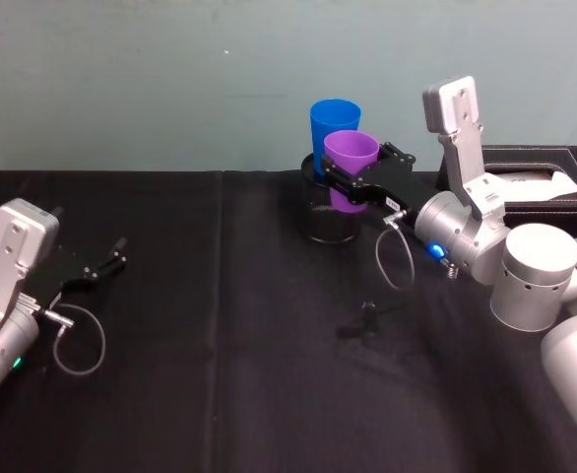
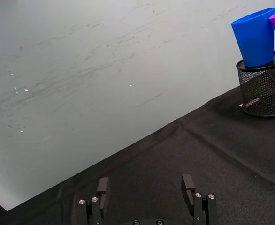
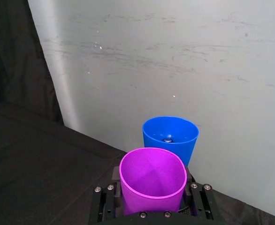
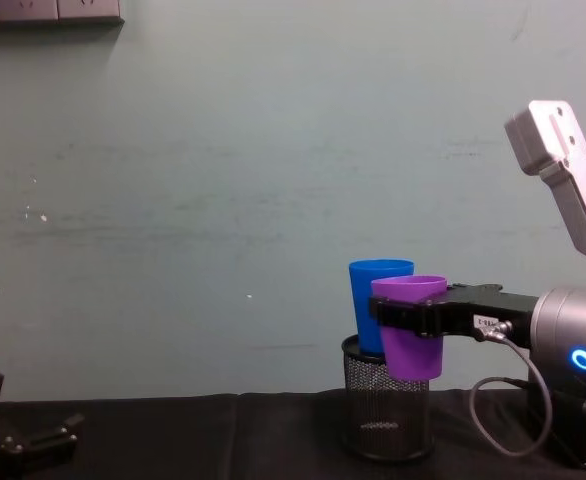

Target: Pick up one cup with a gripper and tap it against the other cup.

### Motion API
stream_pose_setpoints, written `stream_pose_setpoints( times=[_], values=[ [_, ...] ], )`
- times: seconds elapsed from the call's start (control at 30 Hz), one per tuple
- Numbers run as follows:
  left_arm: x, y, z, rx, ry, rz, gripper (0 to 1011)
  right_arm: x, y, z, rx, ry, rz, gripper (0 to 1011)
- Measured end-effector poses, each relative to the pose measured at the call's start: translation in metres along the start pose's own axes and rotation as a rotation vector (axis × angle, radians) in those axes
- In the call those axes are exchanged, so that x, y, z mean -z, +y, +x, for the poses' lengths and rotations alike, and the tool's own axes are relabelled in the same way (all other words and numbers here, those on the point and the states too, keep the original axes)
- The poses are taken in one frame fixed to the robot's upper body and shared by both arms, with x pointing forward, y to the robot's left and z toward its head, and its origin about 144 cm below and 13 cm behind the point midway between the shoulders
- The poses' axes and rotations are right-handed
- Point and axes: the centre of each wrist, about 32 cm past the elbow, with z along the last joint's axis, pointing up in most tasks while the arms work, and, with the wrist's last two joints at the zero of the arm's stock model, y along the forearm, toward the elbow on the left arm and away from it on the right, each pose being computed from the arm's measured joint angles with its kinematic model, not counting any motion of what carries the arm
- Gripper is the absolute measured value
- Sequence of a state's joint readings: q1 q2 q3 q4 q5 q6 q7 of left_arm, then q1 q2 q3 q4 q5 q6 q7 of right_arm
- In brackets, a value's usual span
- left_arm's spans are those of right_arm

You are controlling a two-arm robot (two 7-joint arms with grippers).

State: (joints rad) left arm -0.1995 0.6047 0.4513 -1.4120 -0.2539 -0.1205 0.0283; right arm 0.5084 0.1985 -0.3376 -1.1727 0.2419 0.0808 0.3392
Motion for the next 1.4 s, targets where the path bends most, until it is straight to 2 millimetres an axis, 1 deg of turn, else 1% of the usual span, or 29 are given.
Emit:
stream_pose_setpoints(
  times=[1.4],
  values=[
    [0.0, 0.0, 0.0, 0.0, 0.0, 0.0, 1000, 0.0, 0.0, 0.0, 0.0, 0.0, 0.0, 721]
  ],
)
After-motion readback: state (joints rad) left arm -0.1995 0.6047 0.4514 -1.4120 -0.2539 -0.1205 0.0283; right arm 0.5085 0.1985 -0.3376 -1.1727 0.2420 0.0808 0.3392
